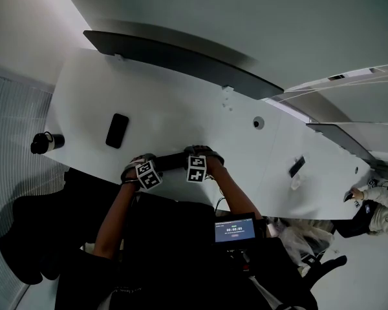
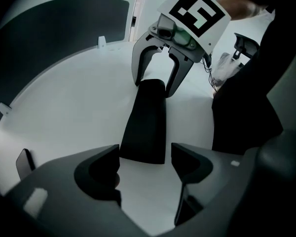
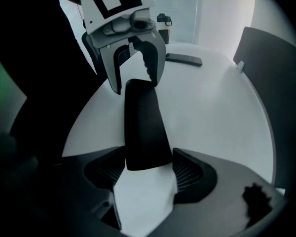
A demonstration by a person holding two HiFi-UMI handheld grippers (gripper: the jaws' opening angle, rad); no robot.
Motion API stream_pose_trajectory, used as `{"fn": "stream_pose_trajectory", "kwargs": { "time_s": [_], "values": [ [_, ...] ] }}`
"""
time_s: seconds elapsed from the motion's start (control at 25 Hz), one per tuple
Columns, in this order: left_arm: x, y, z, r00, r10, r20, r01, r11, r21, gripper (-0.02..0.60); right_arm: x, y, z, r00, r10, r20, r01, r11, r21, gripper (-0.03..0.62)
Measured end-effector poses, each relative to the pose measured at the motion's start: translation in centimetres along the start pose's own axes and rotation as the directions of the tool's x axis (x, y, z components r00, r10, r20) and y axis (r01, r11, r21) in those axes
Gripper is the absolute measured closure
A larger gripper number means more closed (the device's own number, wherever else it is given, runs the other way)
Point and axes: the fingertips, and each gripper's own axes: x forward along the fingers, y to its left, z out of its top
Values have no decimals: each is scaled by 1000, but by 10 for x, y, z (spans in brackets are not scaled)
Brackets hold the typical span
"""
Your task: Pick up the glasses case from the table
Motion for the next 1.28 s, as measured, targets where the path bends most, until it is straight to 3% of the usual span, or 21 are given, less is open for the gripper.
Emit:
{"fn": "stream_pose_trajectory", "kwargs": {
  "time_s": [0.12, 0.48, 0.64, 0.76, 0.88, 1.04, 1.28],
  "values": [
    [4, 3, 2, 1000, 3, -26, -3, 1000, -8, 276, 2, 1, -1, 1000, 5, 8, -5, 1000, 2, 301],
    [2, 5, 2, 999, 29, -30, -28, 1000, 13, 284, 1, 0, -1, 1000, -20, -5, 20, 1000, -13, 301],
    [-8, 8, 8, 998, 65, -23, -63, 996, 57, 285, -6, -2, -1, 999, -52, -13, 52, 999, 4, 301],
    [-29, 13, 17, 994, 112, -12, -110, 987, 120, 285, -29, -6, 5, 993, -120, 4, 120, 992, 32, 301],
    [-65, 18, 32, 983, 181, 30, -183, 964, 194, 285, -67, -11, 15, 973, -232, 23, 230, 972, 46, 301],
    [-123, 15, 62, 960, 261, 105, -281, 916, 287, 285, -126, -11, 27, 926, -376, 32, 373, 925, 66, 301],
    [-168, 17, 86, 936, 326, 130, -351, 856, 379, 285, -165, -15, 28, 882, -472, -2, 471, 879, 78, 301]
  ]
}}
